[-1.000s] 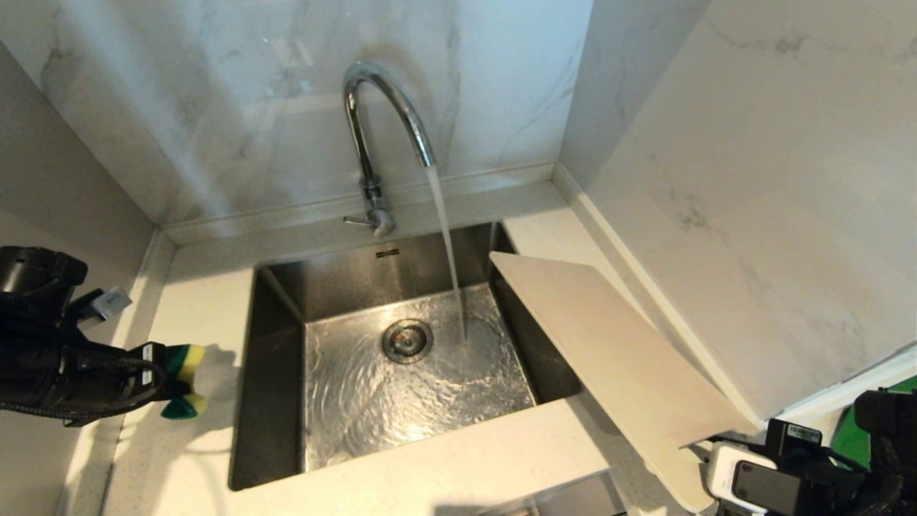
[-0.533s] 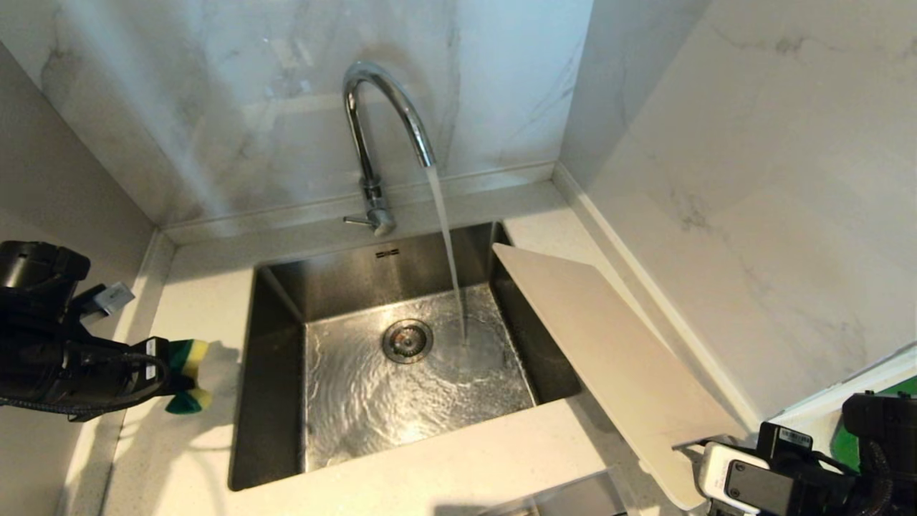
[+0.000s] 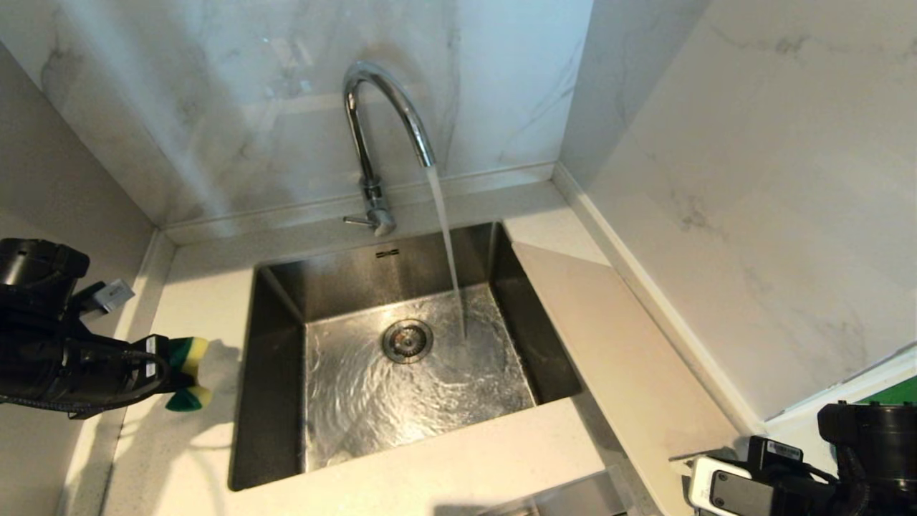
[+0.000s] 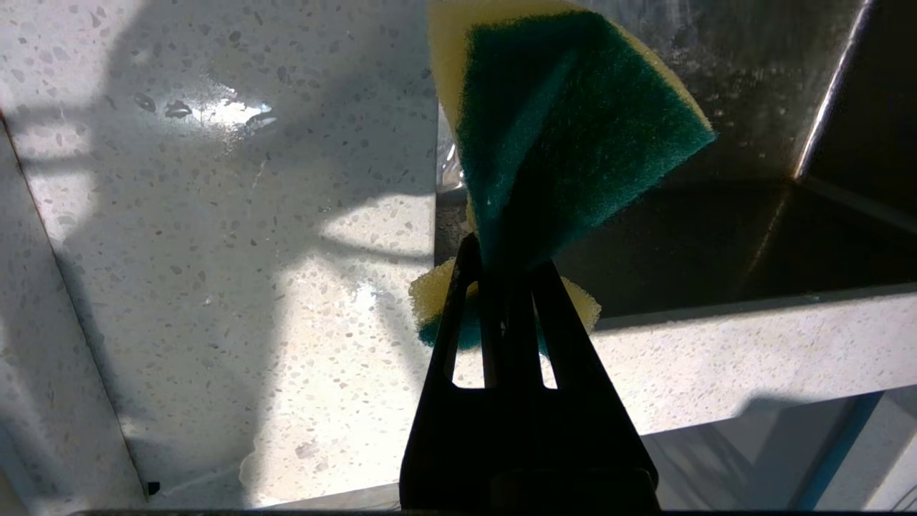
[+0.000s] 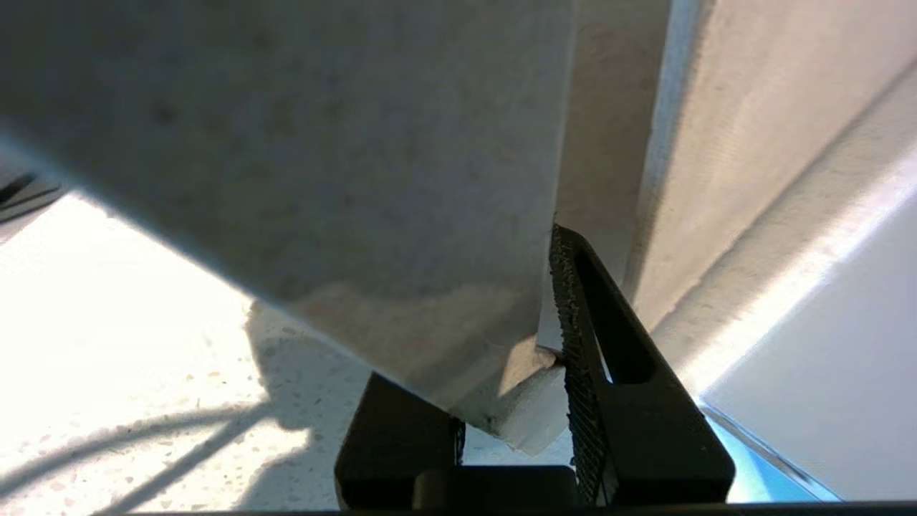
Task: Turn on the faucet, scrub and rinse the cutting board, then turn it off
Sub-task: Put down the cutting board
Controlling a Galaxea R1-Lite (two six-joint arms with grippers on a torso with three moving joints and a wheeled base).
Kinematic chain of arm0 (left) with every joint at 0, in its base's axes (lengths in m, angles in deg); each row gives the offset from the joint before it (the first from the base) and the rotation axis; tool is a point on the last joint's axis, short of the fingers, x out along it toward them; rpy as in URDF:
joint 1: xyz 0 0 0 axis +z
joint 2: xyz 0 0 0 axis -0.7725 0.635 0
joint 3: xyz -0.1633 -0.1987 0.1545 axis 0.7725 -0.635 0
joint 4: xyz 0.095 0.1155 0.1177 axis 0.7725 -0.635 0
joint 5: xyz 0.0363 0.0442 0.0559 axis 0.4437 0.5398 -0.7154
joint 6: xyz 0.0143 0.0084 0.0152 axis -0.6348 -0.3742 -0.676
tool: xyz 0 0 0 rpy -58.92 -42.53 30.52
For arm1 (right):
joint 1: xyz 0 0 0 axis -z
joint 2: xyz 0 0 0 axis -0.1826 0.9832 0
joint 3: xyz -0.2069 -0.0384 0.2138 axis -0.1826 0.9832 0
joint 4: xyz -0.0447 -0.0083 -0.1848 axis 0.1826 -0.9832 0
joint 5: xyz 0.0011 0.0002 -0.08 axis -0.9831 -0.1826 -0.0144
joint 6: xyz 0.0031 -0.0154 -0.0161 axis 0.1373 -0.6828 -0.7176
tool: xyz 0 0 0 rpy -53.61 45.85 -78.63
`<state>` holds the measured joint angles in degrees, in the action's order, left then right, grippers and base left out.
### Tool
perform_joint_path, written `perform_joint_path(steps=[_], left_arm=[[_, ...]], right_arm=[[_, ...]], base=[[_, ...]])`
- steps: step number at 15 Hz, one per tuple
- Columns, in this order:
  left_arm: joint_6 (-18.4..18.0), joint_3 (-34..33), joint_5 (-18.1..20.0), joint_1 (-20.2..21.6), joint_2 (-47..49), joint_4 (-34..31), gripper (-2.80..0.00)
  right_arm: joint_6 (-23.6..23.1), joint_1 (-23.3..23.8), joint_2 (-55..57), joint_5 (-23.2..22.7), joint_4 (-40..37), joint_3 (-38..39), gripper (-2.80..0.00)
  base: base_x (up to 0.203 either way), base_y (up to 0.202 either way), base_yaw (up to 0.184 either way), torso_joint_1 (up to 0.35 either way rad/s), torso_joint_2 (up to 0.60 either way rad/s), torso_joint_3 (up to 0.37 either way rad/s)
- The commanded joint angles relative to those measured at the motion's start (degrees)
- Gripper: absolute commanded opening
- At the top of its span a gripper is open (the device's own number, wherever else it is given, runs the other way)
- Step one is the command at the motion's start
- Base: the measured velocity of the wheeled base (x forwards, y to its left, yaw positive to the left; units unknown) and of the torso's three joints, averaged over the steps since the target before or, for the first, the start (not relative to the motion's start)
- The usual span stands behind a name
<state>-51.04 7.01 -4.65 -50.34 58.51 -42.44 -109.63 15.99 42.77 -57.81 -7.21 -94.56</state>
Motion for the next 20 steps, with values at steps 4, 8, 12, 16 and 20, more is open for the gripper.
perform_joint_path(steps=[4, 8, 12, 16, 20], left_arm=[[0.14, 0.25, 0.20, -0.24, 0.15, 0.03, -2.80], [0.79, 0.24, 0.34, -0.68, 0.12, 0.09, -2.80], [1.36, 0.93, 0.37, -1.40, 0.92, 0.29, -2.80], [1.46, 1.04, 0.37, -1.91, 0.85, 0.29, -2.80], [1.46, 1.48, 0.46, -2.09, 0.97, 0.38, -2.80]], right_arm=[[-1.25, -1.24, 3.00, 2.16, 0.30, -2.76, -2.80], [-1.34, -2.69, 4.77, 4.11, 0.30, -3.17, -2.80], [-1.43, -5.03, 5.44, 7.96, 0.30, -3.17, -2.80], [-1.60, -8.59, 5.06, 11.34, 0.38, -4.11, -2.80], [-1.60, -10.83, 3.70, 14.46, 0.30, -4.76, -2.80]], base=[[0.000, 0.000, 0.000, 0.000, 0.00, 0.000], [0.000, 0.000, 0.000, 0.000, 0.00, 0.000], [0.000, 0.000, 0.000, 0.000, 0.00, 0.000], [0.000, 0.000, 0.000, 0.000, 0.00, 0.000], [0.000, 0.000, 0.000, 0.000, 0.00, 0.000]])
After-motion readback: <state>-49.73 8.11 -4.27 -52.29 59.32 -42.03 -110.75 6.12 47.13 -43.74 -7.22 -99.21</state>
